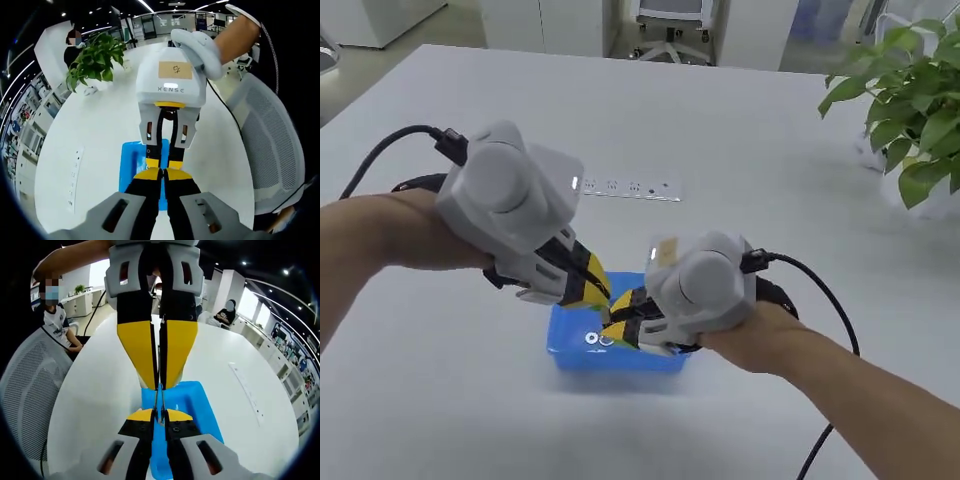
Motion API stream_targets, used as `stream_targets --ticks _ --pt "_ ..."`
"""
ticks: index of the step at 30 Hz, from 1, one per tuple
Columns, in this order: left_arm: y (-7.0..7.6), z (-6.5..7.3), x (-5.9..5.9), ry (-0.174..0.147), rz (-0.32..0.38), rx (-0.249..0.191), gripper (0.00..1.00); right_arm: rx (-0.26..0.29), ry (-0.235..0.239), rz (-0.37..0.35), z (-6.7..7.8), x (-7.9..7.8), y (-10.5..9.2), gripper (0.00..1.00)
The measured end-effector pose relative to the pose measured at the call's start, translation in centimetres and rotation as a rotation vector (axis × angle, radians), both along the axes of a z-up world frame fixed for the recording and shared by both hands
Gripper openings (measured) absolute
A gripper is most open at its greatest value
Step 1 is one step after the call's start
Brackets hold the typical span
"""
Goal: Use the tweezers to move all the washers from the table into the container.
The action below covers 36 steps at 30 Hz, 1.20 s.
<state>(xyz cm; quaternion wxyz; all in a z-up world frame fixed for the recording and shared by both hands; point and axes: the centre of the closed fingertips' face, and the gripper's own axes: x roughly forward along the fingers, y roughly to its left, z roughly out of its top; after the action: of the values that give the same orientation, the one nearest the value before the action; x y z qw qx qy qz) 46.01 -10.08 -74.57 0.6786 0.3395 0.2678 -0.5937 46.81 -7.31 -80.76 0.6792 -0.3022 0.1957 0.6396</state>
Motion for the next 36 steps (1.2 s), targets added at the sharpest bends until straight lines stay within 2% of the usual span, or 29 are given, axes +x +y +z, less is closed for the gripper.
stream_targets --ticks 19,28,36 --pt "-0.2 -3.0 2.9 0.032 -0.006 0.01 0.06 -0.018 0.047 -0.01 -3.0 2.7 -0.3 0.09" --pt "-0.4 -4.4 3.6 0.048 -0.011 0.02 0.06 -0.036 0.057 0.001 -4.5 3.2 -0.4 0.1" --pt "-0.4 -4.7 4.1 0.05 -0.004 0.01 0.06 -0.035 0.066 -0.001 -5.0 3.6 -0.4 0.1"
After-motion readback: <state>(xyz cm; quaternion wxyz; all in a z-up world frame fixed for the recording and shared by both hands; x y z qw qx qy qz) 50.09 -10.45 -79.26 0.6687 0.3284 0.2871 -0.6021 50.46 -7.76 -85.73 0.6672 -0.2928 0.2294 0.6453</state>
